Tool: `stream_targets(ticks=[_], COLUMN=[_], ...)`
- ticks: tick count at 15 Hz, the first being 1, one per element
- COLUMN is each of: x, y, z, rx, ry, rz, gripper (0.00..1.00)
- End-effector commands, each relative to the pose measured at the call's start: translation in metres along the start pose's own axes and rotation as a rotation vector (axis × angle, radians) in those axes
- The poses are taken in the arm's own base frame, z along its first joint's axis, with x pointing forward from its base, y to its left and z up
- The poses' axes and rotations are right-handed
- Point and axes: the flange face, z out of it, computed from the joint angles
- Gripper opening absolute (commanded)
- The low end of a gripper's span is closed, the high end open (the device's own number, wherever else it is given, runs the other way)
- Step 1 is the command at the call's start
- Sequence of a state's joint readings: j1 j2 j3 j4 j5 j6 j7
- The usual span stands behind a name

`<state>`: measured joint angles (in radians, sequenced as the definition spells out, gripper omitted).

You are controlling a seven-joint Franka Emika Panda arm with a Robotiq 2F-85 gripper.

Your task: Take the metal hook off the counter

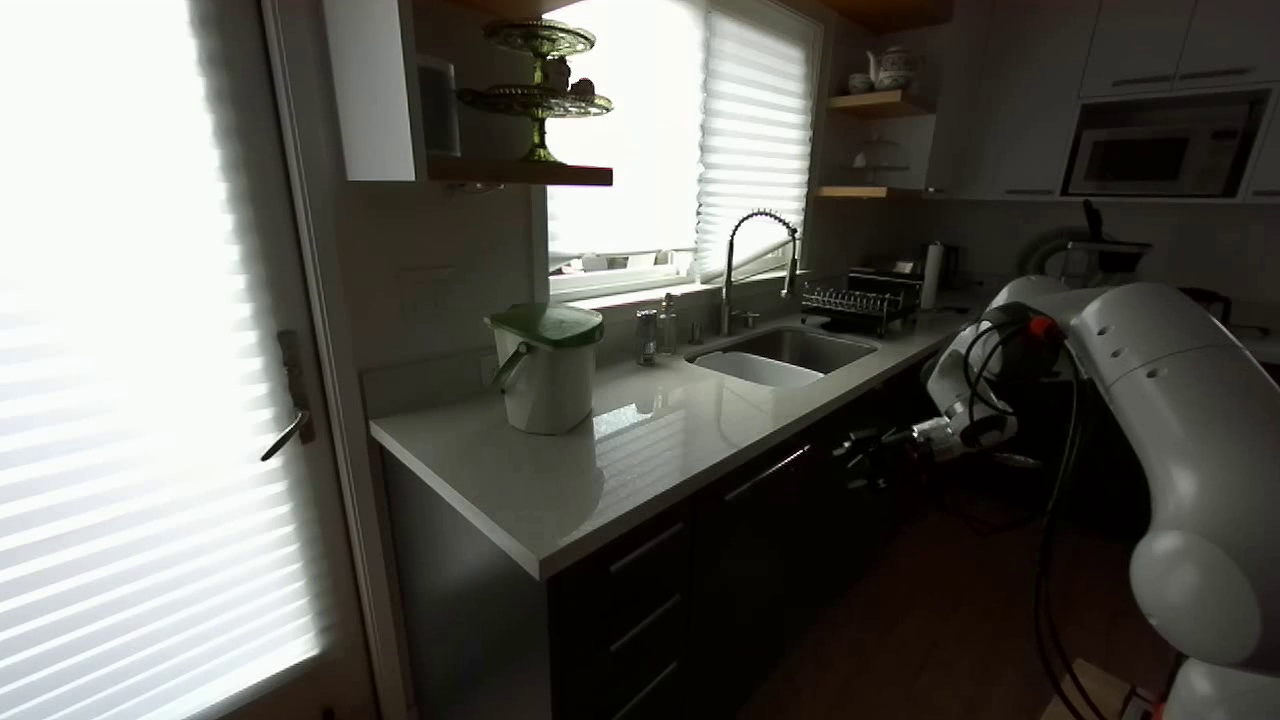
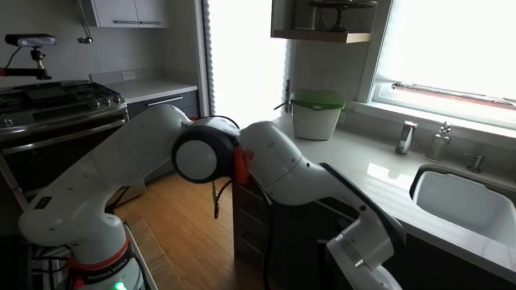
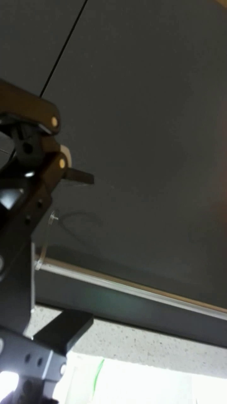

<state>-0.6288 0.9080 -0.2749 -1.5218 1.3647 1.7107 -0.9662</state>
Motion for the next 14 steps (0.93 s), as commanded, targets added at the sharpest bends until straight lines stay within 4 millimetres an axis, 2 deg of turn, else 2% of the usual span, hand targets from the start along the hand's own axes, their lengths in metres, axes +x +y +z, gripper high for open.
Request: stream_targets(ticks=[1,4,8,12,14], x=[0.007,0.023,0.029,0.025,0.02], y=[-0.076,-0.148,-0.235,-0.295,-0.314], z=[-0.03,-0.034,-0.019,0.004,0.012], rx=[-0.138,-0.266,-0.447,-0.671,-0.785], ry=[-0.127,-0.197,-0.267,-0.303,-0.315], rz=[-0.067,-0.167,-0.263,-0.318,-0.348], gripper=[1.0,1.0,1.0,1.0,1.0])
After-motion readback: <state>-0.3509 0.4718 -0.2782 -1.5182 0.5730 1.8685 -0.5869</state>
